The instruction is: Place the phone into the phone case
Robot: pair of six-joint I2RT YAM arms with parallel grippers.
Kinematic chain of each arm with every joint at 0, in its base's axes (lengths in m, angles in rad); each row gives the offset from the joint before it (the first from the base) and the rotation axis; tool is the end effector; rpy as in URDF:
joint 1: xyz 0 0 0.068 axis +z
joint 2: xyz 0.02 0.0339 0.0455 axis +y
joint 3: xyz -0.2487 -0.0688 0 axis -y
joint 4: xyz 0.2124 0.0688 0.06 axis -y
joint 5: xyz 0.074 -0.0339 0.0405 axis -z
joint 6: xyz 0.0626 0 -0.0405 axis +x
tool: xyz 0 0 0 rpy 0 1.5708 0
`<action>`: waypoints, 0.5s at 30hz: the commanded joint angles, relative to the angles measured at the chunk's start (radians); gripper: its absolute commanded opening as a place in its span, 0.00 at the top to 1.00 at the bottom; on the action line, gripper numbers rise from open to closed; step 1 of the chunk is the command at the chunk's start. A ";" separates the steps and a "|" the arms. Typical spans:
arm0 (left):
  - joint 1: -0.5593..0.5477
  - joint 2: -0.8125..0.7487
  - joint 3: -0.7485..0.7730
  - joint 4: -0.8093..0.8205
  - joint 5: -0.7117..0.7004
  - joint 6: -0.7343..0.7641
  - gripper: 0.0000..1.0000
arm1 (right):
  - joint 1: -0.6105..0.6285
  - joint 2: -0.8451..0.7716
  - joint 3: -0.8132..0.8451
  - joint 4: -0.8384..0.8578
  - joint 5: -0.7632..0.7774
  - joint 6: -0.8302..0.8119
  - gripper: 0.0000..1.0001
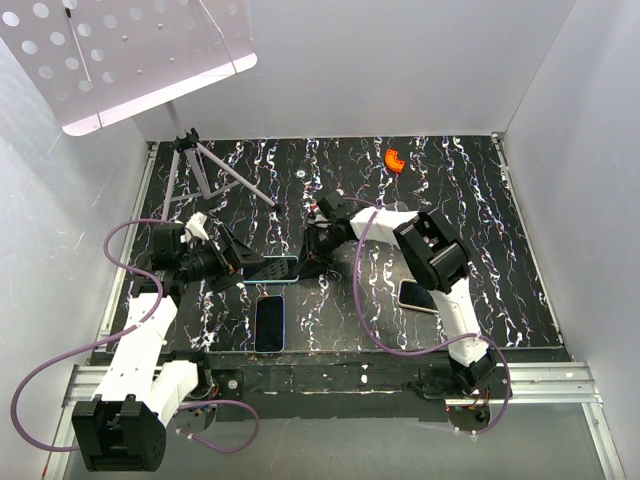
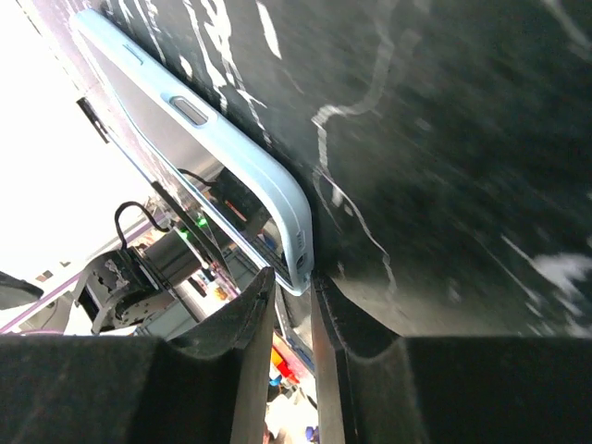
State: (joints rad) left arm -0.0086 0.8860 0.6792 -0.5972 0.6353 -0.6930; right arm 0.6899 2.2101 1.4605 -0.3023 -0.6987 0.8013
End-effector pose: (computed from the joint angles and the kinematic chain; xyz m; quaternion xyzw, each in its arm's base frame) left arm 0.1689 -0.0386 0.2317 -0.1856 0.8691 -0.3941 0.2342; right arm 0.3023 0.3017 0.1064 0.0371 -0.9116 -0.4066 0.0473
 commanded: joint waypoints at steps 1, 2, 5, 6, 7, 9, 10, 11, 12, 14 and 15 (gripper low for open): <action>0.006 -0.025 0.000 -0.035 -0.005 0.024 0.05 | 0.029 0.033 0.069 0.032 0.031 0.041 0.70; 0.006 -0.027 0.000 -0.038 -0.006 0.027 0.05 | 0.030 0.022 0.069 0.035 0.037 0.041 0.70; 0.006 -0.025 0.003 -0.041 -0.006 0.027 0.05 | 0.030 -0.026 0.067 0.002 0.059 0.003 0.68; 0.006 -0.025 0.005 -0.041 -0.006 0.027 0.05 | 0.027 -0.038 0.072 -0.030 0.074 -0.019 0.68; 0.006 -0.025 0.006 -0.041 -0.006 0.029 0.05 | 0.025 -0.058 0.075 -0.056 0.091 -0.042 0.67; 0.006 -0.024 0.005 -0.041 -0.008 0.029 0.05 | 0.016 -0.101 0.070 -0.112 0.123 -0.082 0.65; 0.006 -0.022 0.003 -0.042 -0.009 0.027 0.05 | 0.008 -0.124 0.063 -0.135 0.137 -0.103 0.64; 0.006 -0.019 0.000 -0.041 -0.011 0.024 0.05 | 0.000 -0.145 0.052 -0.159 0.152 -0.119 0.62; 0.006 -0.016 -0.003 -0.038 -0.008 0.020 0.05 | -0.013 -0.174 0.037 -0.176 0.169 -0.138 0.61; 0.006 -0.007 -0.010 -0.024 0.001 0.012 0.05 | -0.039 -0.231 0.002 -0.214 0.205 -0.172 0.57; 0.006 -0.005 -0.013 -0.018 0.007 0.010 0.05 | -0.056 -0.266 -0.023 -0.228 0.218 -0.189 0.54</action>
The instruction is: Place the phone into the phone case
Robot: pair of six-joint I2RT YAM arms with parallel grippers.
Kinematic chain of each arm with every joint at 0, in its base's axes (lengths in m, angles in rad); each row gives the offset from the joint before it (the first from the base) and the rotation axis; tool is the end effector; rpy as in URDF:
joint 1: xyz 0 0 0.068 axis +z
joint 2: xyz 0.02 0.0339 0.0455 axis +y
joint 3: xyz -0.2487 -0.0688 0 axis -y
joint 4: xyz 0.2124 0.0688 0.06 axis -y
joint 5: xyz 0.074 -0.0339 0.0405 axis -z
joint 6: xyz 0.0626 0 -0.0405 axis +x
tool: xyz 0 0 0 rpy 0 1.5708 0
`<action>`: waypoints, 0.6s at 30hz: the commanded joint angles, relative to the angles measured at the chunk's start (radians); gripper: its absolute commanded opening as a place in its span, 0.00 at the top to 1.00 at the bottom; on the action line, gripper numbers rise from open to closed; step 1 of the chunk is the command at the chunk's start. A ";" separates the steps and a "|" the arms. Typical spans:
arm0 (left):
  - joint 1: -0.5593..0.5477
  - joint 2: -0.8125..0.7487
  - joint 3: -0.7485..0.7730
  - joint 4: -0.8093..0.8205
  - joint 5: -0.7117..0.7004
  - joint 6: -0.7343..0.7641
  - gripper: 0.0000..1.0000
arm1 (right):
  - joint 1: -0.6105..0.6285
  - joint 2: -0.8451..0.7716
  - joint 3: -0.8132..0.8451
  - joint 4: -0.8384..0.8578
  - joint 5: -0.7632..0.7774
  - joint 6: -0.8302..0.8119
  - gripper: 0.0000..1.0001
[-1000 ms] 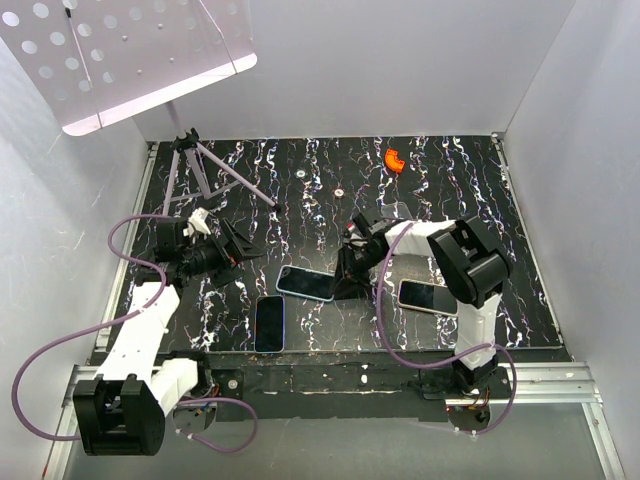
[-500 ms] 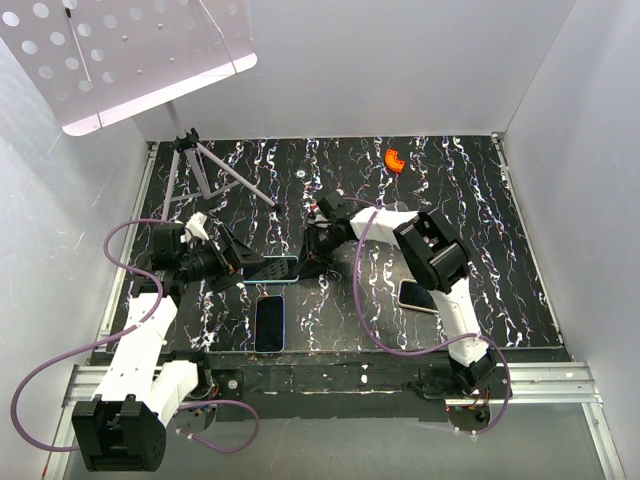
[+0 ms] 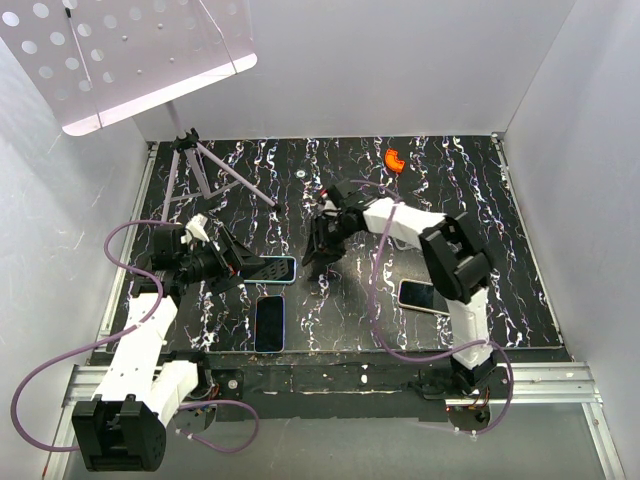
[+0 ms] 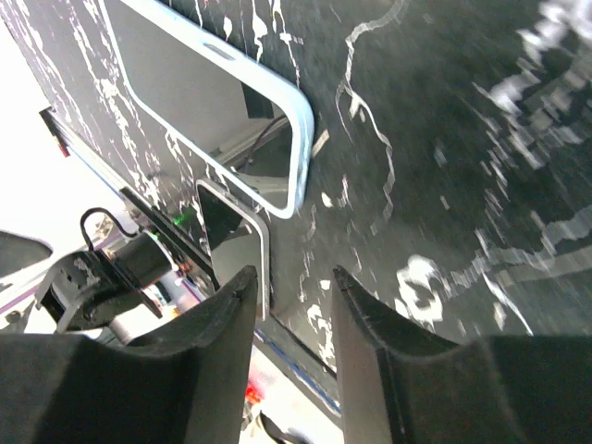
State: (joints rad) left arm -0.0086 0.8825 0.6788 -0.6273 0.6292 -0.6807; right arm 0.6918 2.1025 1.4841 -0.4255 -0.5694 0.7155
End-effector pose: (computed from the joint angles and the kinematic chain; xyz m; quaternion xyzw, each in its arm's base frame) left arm 0.1658 -0.0383 0.2293 -0.1868 0.8739 -0.3877 0.2261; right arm 0.3001 0.2924 0.1441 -0.0622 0.9274 0.3685 0.0151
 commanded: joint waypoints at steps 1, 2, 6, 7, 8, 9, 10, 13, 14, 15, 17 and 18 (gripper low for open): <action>0.004 0.003 -0.016 0.017 0.018 -0.006 0.05 | -0.076 -0.185 -0.068 -0.119 0.106 -0.116 0.53; 0.004 0.004 -0.018 0.023 0.023 -0.006 0.05 | -0.095 -0.218 -0.096 -0.128 0.117 -0.131 0.52; 0.005 0.021 -0.022 0.041 0.043 -0.005 0.05 | -0.196 -0.334 -0.201 -0.154 0.137 -0.174 0.49; 0.004 0.027 -0.021 0.044 0.047 -0.003 0.05 | -0.221 -0.361 -0.231 -0.157 0.137 -0.183 0.49; 0.002 0.035 -0.021 0.046 0.050 0.000 0.05 | -0.251 -0.384 -0.252 -0.160 0.137 -0.194 0.48; 0.001 0.042 -0.019 0.049 0.052 0.000 0.05 | -0.276 -0.409 -0.281 -0.167 0.138 -0.203 0.48; -0.002 0.050 -0.019 0.055 0.055 -0.003 0.04 | -0.303 -0.430 -0.297 -0.177 0.143 -0.215 0.48; -0.020 0.081 -0.013 0.083 0.067 -0.016 0.04 | -0.372 -0.482 -0.327 -0.214 0.154 -0.249 0.47; -0.031 0.091 -0.007 0.089 0.064 -0.019 0.04 | -0.394 -0.495 -0.335 -0.222 0.152 -0.257 0.47; -0.045 0.107 -0.001 0.093 0.060 -0.020 0.04 | -0.411 -0.506 -0.340 -0.228 0.154 -0.266 0.47; -0.080 0.134 0.019 0.106 0.041 -0.023 0.03 | -0.446 -0.516 -0.343 -0.246 0.163 -0.280 0.45; -0.102 0.153 0.031 0.112 0.027 -0.023 0.03 | -0.457 -0.521 -0.341 -0.254 0.166 -0.286 0.45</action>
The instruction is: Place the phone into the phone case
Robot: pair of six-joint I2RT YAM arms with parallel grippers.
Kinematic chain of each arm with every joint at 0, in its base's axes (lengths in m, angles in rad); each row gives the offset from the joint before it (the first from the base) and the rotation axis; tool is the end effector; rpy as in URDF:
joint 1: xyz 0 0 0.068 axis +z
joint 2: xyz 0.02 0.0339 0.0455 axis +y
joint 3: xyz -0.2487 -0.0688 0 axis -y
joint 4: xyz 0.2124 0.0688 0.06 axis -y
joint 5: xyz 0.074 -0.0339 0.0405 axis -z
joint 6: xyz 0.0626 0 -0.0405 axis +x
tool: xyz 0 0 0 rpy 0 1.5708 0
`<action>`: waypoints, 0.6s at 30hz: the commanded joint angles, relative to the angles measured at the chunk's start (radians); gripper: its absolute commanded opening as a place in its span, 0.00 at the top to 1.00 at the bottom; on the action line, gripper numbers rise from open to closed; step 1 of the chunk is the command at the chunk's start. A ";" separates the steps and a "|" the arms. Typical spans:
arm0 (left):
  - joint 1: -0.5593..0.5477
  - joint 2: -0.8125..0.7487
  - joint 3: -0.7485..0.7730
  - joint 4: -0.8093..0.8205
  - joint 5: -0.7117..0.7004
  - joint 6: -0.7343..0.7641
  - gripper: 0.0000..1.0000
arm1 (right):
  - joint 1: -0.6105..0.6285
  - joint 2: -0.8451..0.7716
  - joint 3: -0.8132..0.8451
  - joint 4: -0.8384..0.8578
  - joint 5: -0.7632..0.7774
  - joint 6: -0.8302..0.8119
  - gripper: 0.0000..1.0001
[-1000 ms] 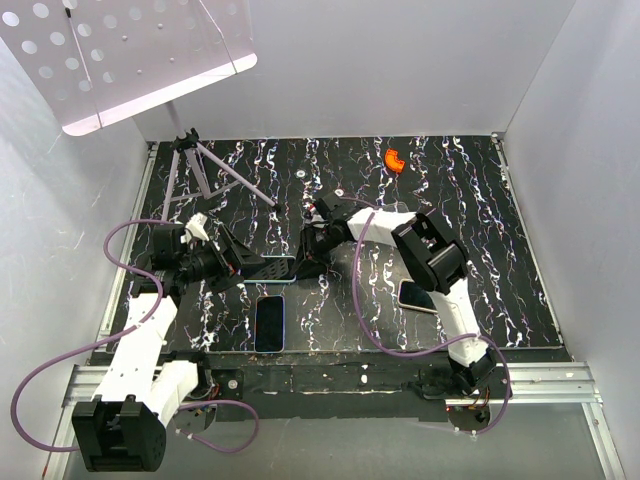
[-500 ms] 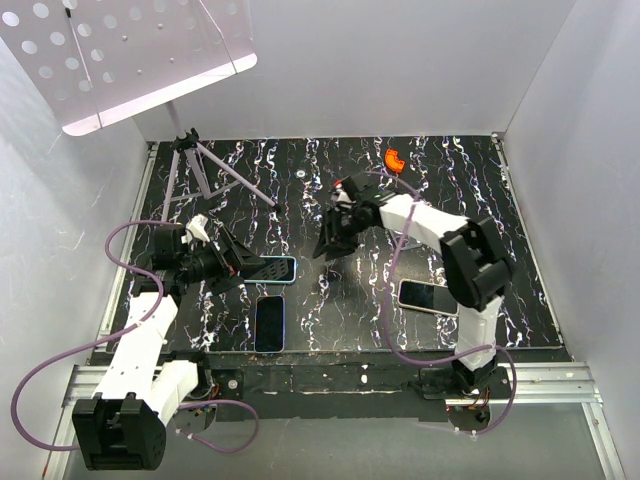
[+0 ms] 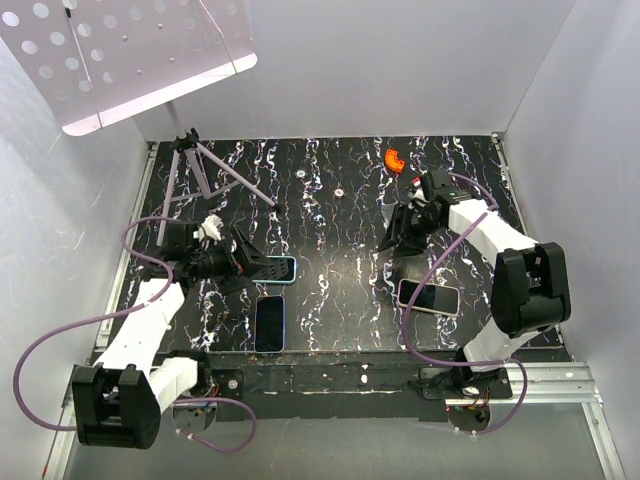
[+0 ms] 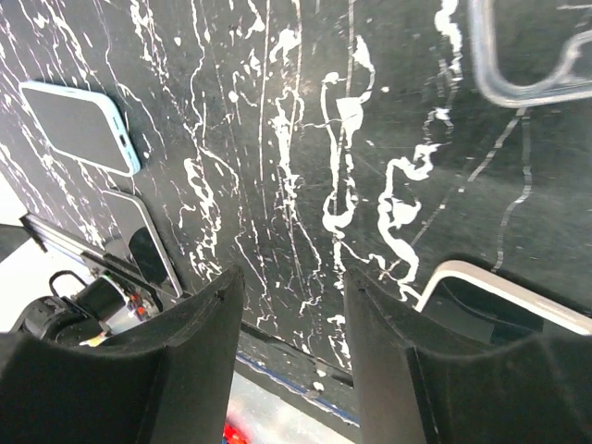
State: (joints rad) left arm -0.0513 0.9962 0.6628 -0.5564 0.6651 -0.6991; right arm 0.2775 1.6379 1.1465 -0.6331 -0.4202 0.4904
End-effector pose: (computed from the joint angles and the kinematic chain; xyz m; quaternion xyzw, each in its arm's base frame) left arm 0.1805 -0.0480 0.2137 -0.1802 0.8793 -0.4020 0.1809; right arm 0.2901 0.1092 0.1960 0.0554 0.9533 0.2697 0.1245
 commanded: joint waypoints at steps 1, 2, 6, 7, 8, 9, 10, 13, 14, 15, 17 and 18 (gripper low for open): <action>-0.082 0.057 0.060 0.046 -0.024 -0.007 0.03 | -0.052 -0.059 -0.004 -0.050 0.020 -0.065 0.45; -0.113 0.077 0.075 0.046 -0.038 -0.005 0.03 | -0.057 -0.061 -0.002 -0.056 0.023 -0.069 0.45; -0.241 0.171 0.159 0.041 -0.113 0.000 0.03 | -0.064 -0.062 0.001 -0.066 0.052 -0.078 0.43; -0.278 0.188 0.179 0.035 -0.155 -0.002 0.02 | -0.063 -0.059 0.007 -0.068 0.060 -0.081 0.43; -0.309 0.203 0.198 0.033 -0.189 0.000 0.02 | -0.064 -0.055 0.013 -0.076 0.066 -0.079 0.42; -0.343 0.223 0.221 0.021 -0.228 0.003 0.02 | -0.064 -0.052 0.016 -0.077 0.069 -0.081 0.42; -0.378 0.238 0.248 0.006 -0.266 0.009 0.02 | -0.066 -0.050 0.021 -0.076 0.075 -0.081 0.42; -0.487 0.300 0.325 -0.069 -0.430 0.039 0.02 | -0.064 -0.043 0.035 -0.076 0.100 -0.085 0.40; -0.513 0.320 0.355 -0.100 -0.481 0.046 0.02 | -0.064 -0.038 0.039 -0.079 0.107 -0.090 0.40; -0.542 0.335 0.382 -0.127 -0.543 0.052 0.02 | -0.064 -0.029 0.048 -0.080 0.116 -0.093 0.39; -0.585 0.364 0.428 -0.192 -0.651 0.055 0.02 | -0.064 -0.013 0.064 -0.089 0.129 -0.095 0.39; -0.602 0.374 0.446 -0.218 -0.726 0.052 0.02 | -0.063 -0.003 0.071 -0.089 0.136 -0.098 0.39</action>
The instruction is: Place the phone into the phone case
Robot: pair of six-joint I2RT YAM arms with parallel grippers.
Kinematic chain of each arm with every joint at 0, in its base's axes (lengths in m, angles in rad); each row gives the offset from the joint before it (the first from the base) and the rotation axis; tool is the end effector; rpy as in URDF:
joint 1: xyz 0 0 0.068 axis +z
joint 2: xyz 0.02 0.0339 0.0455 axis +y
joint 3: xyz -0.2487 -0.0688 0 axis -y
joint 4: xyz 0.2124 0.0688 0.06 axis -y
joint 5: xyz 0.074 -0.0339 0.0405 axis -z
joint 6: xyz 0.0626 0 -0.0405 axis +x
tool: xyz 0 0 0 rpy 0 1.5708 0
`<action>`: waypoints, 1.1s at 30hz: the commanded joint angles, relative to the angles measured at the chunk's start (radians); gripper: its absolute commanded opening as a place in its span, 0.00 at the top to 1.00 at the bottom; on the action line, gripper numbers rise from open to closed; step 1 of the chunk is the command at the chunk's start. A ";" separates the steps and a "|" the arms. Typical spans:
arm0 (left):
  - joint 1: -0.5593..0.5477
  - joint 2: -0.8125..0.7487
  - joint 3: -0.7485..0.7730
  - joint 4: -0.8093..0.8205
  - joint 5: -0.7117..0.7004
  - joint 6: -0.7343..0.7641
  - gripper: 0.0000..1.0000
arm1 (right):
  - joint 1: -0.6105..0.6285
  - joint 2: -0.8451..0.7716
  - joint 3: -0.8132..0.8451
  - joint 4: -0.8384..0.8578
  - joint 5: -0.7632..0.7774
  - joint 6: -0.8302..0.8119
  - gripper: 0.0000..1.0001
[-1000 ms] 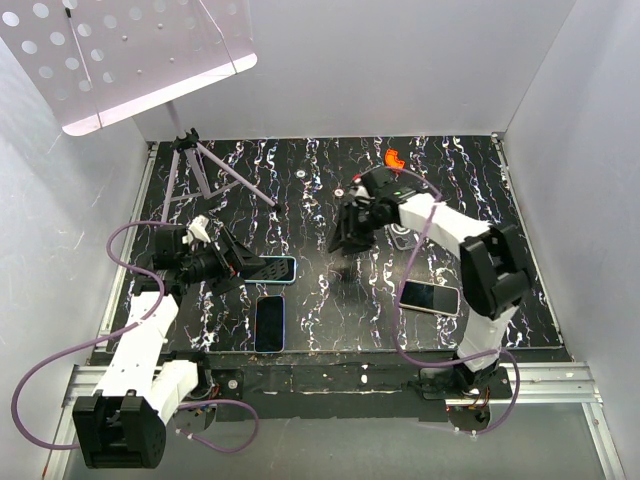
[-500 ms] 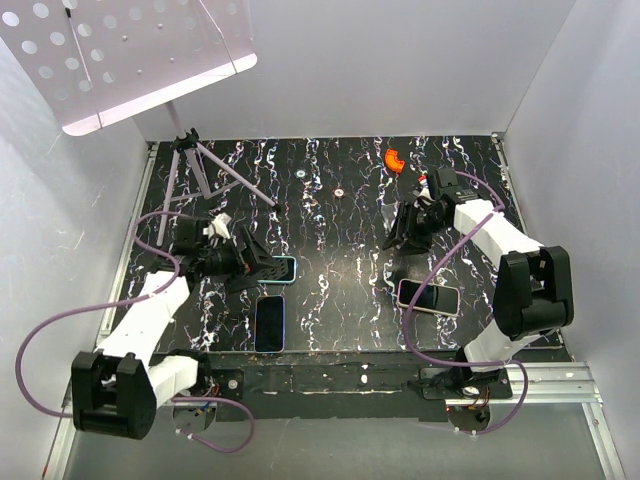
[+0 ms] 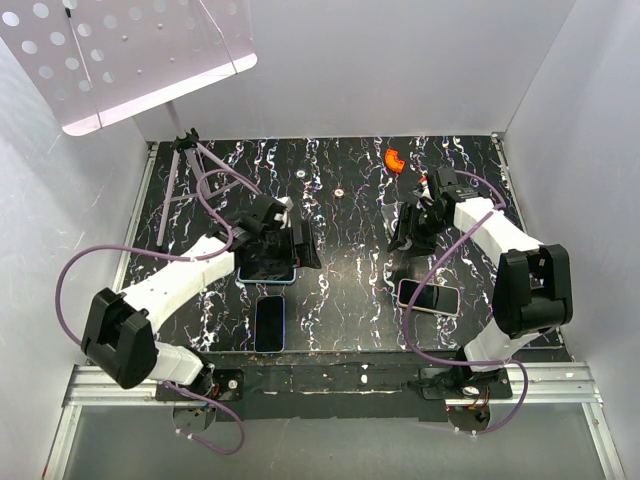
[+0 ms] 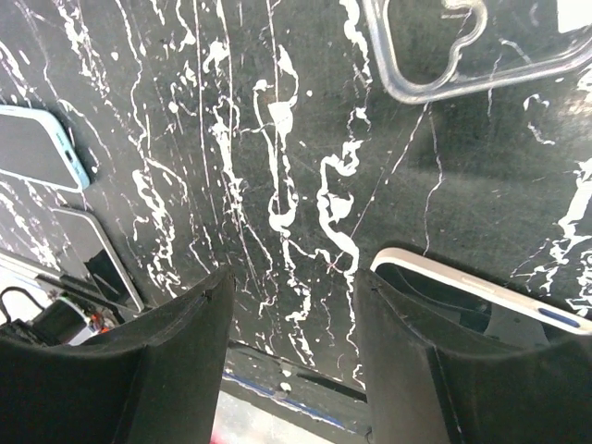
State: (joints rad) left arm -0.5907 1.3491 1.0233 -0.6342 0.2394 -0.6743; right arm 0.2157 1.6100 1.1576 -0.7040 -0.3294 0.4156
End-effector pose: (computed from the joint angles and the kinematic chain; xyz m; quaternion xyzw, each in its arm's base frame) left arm 0.2102 -0.1588 0.2345 -0.0037 0.9476 -0.2683 0.1734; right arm 0.2894 0.0841 0.2012 0.0628 0.9639 0.2155 0.1431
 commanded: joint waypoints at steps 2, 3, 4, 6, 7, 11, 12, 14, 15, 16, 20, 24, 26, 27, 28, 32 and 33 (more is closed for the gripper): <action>-0.098 0.033 0.112 -0.189 -0.400 0.010 0.02 | 0.004 0.040 0.080 -0.025 0.078 -0.028 0.38; -0.109 0.035 0.119 -0.208 -0.435 0.004 0.02 | 0.008 0.047 0.089 -0.031 0.099 -0.031 0.38; -0.115 0.036 0.121 -0.219 -0.455 -0.004 0.02 | 0.014 0.053 0.103 -0.035 0.124 -0.035 0.38; -0.121 0.028 0.116 -0.222 -0.472 -0.008 0.02 | 0.034 0.068 0.128 -0.049 0.185 -0.043 0.38; -0.123 0.024 0.112 -0.217 -0.476 -0.011 0.02 | 0.046 0.077 0.143 -0.057 0.231 -0.050 0.38; -0.123 0.028 0.109 -0.214 -0.463 0.002 0.02 | 0.148 0.135 0.230 -0.121 0.530 -0.075 0.35; -0.121 0.031 0.107 -0.214 -0.459 0.002 0.02 | 0.152 0.155 0.246 -0.124 0.527 -0.080 0.35; -0.123 0.038 0.103 -0.216 -0.457 0.001 0.02 | 0.154 0.192 0.273 -0.126 0.506 -0.075 0.35; -0.123 0.042 0.101 -0.216 -0.454 0.002 0.02 | 0.154 0.209 0.287 -0.126 0.504 -0.075 0.35; -0.124 0.047 0.103 -0.216 -0.451 0.007 0.02 | 0.154 0.224 0.301 -0.120 0.494 -0.075 0.35; -0.124 0.047 0.092 -0.216 -0.445 0.008 0.02 | 0.152 0.316 0.373 -0.123 0.463 -0.078 0.35; -0.123 0.042 0.092 -0.226 -0.446 0.012 0.02 | 0.146 0.399 0.445 -0.140 0.455 -0.078 0.37; -0.123 0.041 0.086 -0.229 -0.448 0.012 0.02 | 0.146 0.435 0.468 -0.153 0.446 -0.078 0.38; -0.124 0.042 0.084 -0.229 -0.448 0.012 0.02 | 0.145 0.448 0.473 -0.158 0.441 -0.080 0.38; -0.124 0.042 0.081 -0.231 -0.448 0.010 0.02 | 0.143 0.458 0.468 -0.157 0.437 -0.078 0.39; -0.123 0.048 0.072 -0.234 -0.446 0.009 0.02 | 0.128 0.467 0.429 -0.140 0.397 -0.078 0.42; -0.123 0.048 0.069 -0.236 -0.445 0.009 0.02 | 0.128 0.458 0.412 -0.137 0.380 -0.077 0.44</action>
State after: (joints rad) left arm -0.7101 1.4033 1.1027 -0.8612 -0.1841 -0.6724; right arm 0.3576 2.0846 1.5875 -0.8238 0.0963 0.3401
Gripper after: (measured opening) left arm 0.981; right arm 0.586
